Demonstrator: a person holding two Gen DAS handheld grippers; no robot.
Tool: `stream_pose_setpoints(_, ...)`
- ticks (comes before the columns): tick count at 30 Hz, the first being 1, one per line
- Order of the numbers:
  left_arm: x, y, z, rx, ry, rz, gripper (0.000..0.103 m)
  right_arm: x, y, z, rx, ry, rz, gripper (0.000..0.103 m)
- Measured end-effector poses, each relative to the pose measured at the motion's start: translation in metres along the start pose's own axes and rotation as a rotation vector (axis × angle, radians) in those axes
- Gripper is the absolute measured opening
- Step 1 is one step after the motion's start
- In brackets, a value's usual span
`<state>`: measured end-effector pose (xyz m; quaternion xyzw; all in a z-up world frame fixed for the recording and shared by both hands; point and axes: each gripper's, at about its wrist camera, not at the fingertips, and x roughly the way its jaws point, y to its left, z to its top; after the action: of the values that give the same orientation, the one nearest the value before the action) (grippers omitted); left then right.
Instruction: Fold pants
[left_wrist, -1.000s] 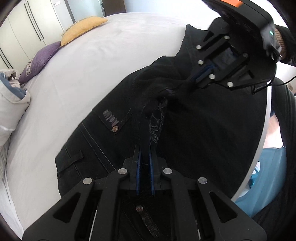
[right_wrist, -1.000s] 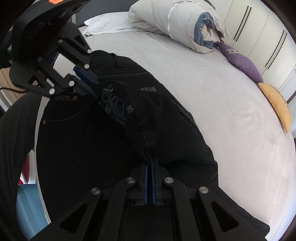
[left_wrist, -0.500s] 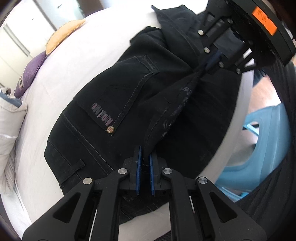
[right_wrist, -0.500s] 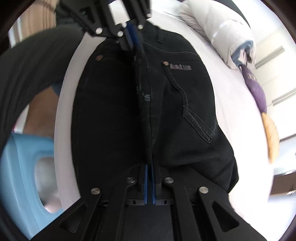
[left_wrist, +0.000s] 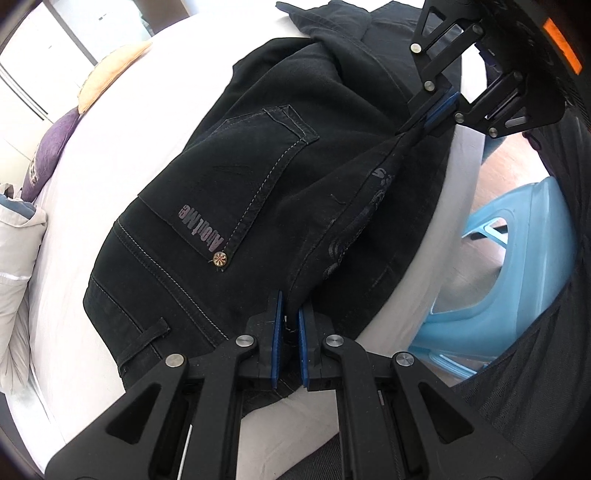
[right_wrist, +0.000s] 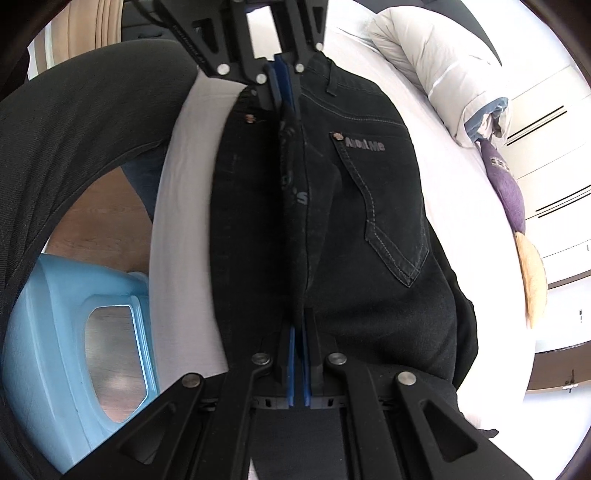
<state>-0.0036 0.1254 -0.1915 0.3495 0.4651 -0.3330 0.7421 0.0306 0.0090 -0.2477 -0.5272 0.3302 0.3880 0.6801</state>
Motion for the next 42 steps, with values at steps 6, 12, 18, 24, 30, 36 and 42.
stream_pose_setpoints(6,-0.007,-0.006,-0.011,0.028,0.006,-0.032,0.007,-0.003,0.009,0.001,0.011,0.004,-0.003,0.004)
stream_pose_setpoints(12,0.001,-0.009,-0.015,0.042,0.024,-0.043,0.007,0.002,0.020,0.000,0.008,0.019,-0.001,0.004)
stream_pose_setpoints(18,0.006,-0.009,-0.014,0.056,0.027,-0.047,0.007,-0.001,0.024,-0.003,0.026,0.018,0.003,0.004)
stream_pose_setpoints(24,0.016,-0.008,-0.020,0.029,0.016,-0.050,0.012,0.011,0.031,-0.006,0.054,0.029,-0.011,0.007)
stream_pose_setpoints(30,-0.002,0.006,-0.019,-0.039,0.061,-0.092,0.017,0.010,0.012,-0.008,0.251,0.011,0.036,0.009)
stream_pose_setpoints(36,-0.052,0.009,-0.009,-0.013,0.068,-0.084,0.018,-0.010,-0.015,-0.025,0.483,-0.061,0.151,0.076)
stream_pose_setpoints(42,-0.065,0.044,0.044,-0.221,-0.135,-0.096,0.018,-0.027,-0.040,-0.030,0.673,-0.206,0.194,0.076)
